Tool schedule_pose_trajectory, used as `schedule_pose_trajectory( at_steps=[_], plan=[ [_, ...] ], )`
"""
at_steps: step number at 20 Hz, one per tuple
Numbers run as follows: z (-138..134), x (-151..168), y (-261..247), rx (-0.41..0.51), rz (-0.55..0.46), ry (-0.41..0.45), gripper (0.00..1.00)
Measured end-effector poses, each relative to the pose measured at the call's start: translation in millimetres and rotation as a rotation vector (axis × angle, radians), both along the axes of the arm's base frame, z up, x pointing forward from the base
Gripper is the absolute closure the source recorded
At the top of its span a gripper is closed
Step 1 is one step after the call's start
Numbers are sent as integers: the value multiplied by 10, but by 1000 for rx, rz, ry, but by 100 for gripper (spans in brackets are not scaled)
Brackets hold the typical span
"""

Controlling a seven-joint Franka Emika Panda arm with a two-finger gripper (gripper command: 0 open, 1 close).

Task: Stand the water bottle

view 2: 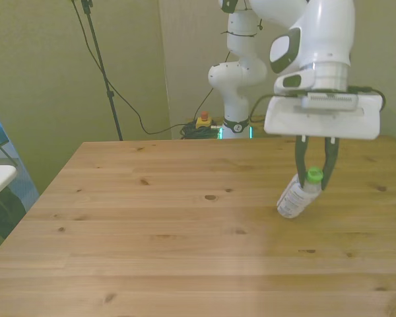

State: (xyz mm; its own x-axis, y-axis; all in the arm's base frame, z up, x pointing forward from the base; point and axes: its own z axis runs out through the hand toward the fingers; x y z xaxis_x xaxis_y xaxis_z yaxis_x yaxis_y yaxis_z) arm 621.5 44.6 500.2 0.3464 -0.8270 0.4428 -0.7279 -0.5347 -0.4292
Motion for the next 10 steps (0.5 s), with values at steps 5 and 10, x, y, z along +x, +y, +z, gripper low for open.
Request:
schedule_pose_trajectory(
  at_steps=[5, 10],
  plan=[
    [78, -537, -125, -19, 12, -45, 100],
    [100, -513, -345, -53, -33, -184, 100]
  ],
)
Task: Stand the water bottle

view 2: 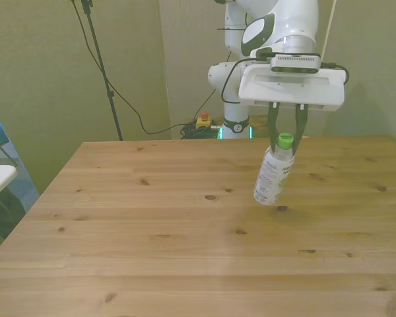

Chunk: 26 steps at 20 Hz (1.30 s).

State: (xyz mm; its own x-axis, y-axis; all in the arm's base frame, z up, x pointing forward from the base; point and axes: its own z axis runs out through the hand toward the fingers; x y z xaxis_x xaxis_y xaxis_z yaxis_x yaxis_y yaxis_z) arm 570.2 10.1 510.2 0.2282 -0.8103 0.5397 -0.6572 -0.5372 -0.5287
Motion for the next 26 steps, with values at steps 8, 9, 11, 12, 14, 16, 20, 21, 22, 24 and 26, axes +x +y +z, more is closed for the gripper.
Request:
schedule_pose_trajectory(
  at_steps=[8, 9, 11, 12, 14, 16, 20, 21, 22, 24, 26],
  plan=[
    [-265, 327, -576, -13, -188, -145, 100],
    [-336, 366, -601, -11, -200, -148, 100],
    [-457, 440, -636, -6, -217, -147, 100],
    [-502, 479, -640, -4, -220, -146, 100],
    [-581, 548, -619, 0, -222, -142, 100],
    [-605, 608, -589, 2, -219, -145, 0],
    [-611, 639, -522, 3, -208, -146, 0],
    [-612, 640, -517, 3, -207, -146, 0],
    [-612, 640, -516, 3, -207, -146, 0],
    [-614, 640, -516, 3, -207, -145, 0],
    [-621, 639, -516, 3, -207, -144, 0]
  ],
)
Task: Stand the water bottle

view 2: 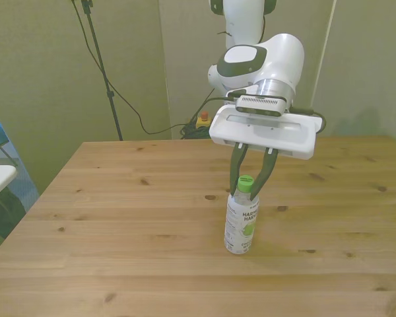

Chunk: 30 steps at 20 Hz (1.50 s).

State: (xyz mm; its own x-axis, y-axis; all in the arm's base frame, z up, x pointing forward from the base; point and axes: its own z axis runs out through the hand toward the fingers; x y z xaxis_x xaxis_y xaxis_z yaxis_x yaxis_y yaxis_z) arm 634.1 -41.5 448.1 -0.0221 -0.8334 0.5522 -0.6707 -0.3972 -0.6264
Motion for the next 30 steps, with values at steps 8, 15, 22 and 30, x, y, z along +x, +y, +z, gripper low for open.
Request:
schedule_pose_trajectory(
  at_steps=[8, 15, 22, 30],
  plan=[
    [-56, -41, 26, 9, 13, 10, 0],
    [65, -297, 155, 40, 49, 26, 0],
    [0, -923, 763, 138, 205, 195, 0],
    [343, -1607, 942, 196, 390, 543, 0]
  ],
)
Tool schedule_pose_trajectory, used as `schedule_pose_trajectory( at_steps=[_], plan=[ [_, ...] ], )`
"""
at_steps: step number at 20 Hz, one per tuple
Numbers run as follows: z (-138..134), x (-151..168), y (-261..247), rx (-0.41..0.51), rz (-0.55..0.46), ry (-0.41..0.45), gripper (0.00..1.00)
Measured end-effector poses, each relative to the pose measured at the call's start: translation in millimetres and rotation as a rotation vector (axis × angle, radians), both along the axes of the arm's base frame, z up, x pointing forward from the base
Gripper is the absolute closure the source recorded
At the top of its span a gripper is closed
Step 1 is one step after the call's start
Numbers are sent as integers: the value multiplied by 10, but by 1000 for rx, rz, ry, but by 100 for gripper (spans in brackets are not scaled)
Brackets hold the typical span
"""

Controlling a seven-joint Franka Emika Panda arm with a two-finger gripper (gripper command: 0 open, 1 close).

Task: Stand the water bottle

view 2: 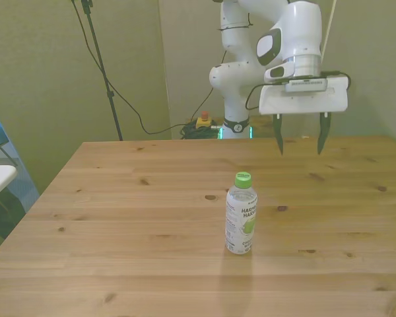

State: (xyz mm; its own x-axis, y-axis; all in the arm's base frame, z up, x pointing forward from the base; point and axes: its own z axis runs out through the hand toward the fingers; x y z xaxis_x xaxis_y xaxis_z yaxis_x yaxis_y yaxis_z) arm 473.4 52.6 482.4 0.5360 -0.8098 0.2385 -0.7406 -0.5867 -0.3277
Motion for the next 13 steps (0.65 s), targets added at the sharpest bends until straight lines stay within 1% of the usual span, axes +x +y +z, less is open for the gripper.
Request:
schedule_pose_trajectory(
  at_steps=[3, 6, 8, 13],
  plan=[
    [264, -250, -404, 9, 75, 113, 0],
    [443, -469, -606, 24, 111, 159, 0],
    [427, -536, -661, 17, 120, 184, 0],
    [278, -690, -826, 15, 121, 215, 0]
  ],
)
